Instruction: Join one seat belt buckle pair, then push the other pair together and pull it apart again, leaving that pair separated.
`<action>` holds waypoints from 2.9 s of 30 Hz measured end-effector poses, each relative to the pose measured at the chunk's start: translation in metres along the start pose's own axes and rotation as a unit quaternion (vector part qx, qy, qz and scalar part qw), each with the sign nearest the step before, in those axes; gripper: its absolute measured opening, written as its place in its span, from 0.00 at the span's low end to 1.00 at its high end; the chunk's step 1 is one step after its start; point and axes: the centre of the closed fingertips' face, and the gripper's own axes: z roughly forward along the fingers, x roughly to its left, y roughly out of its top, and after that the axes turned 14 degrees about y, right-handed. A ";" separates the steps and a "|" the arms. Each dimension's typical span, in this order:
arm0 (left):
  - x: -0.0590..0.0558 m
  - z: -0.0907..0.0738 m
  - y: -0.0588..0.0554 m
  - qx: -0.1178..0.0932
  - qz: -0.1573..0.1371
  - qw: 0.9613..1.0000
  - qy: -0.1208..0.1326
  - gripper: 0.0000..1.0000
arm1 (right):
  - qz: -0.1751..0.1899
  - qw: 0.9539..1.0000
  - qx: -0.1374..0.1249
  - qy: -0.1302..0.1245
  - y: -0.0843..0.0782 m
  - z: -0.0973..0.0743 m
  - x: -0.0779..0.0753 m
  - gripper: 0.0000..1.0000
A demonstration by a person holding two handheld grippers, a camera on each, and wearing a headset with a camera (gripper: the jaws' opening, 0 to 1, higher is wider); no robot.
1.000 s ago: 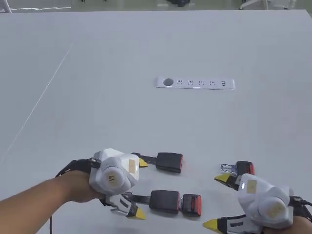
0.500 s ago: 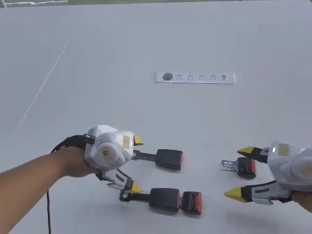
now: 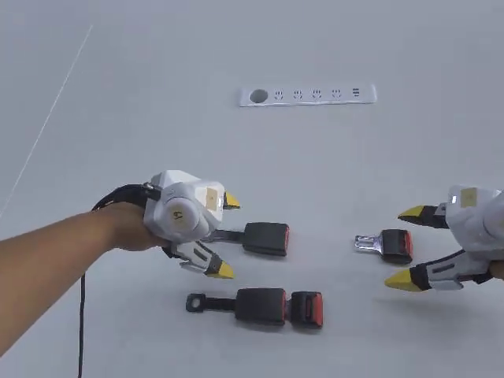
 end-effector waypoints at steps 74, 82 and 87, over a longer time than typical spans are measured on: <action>0.002 0.044 -0.009 0.030 -0.001 0.999 -0.045 0.32 | -0.137 0.981 0.100 0.097 0.031 0.069 -0.006 0.37; 0.002 0.045 -0.009 0.033 -0.003 0.998 -0.046 0.32 | -0.152 0.979 0.082 0.111 0.050 0.093 0.002 0.37; 0.001 0.044 -0.009 0.035 0.004 0.998 -0.052 0.31 | -0.154 0.978 0.083 0.111 0.052 0.093 0.003 0.37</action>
